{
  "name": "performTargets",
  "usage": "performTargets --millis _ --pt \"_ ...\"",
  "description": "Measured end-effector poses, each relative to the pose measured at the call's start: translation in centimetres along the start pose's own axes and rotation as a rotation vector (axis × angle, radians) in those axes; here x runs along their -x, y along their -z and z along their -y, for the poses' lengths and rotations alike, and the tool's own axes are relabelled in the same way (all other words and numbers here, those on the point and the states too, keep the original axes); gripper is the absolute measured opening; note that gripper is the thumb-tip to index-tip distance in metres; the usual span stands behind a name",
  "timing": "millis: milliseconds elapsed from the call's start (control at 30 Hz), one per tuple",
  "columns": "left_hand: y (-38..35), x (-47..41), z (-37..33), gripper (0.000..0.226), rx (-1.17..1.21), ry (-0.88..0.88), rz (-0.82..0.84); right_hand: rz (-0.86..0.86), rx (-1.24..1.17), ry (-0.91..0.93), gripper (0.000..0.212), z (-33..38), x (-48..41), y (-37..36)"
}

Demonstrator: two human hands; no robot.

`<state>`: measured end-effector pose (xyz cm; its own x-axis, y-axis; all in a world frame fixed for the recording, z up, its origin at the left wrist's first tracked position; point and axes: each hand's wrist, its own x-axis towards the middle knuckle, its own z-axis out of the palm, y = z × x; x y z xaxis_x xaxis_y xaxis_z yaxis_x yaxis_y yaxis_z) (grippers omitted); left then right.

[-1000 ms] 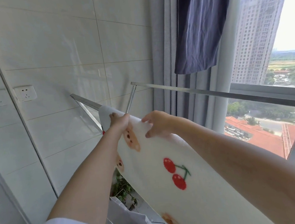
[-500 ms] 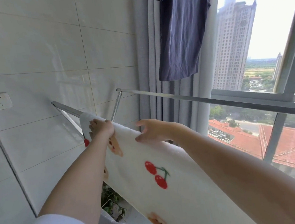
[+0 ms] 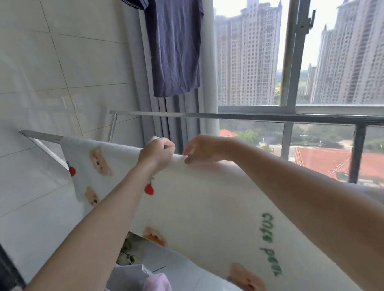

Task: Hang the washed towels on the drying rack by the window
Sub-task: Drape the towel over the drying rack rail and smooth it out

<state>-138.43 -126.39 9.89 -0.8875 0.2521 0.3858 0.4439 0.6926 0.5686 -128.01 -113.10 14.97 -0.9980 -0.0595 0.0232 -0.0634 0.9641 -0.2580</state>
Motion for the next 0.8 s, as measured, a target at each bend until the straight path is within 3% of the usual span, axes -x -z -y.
performTargets --millis 333,500,633,800 --pt "-4.5 14.5 -15.8 0.023 0.153 -0.375 0.202 -0.111 -0.017 -0.240 0.039 -10.5 16.9 2.3" --pt "-5.9 17.3 -20.2 0.021 0.163 -0.521 0.293 -0.186 -0.172 -0.363 0.059 -14.6 23.4 3.2" --pt "-7.4 17.9 -21.6 0.021 0.132 -0.549 0.345 -0.197 -0.065 -0.371 0.049 -16.2 25.8 2.4" --pt "-8.5 17.7 -21.5 0.023 0.112 -0.500 0.289 -0.212 -0.084 -0.319 0.030 -16.8 26.3 2.1"
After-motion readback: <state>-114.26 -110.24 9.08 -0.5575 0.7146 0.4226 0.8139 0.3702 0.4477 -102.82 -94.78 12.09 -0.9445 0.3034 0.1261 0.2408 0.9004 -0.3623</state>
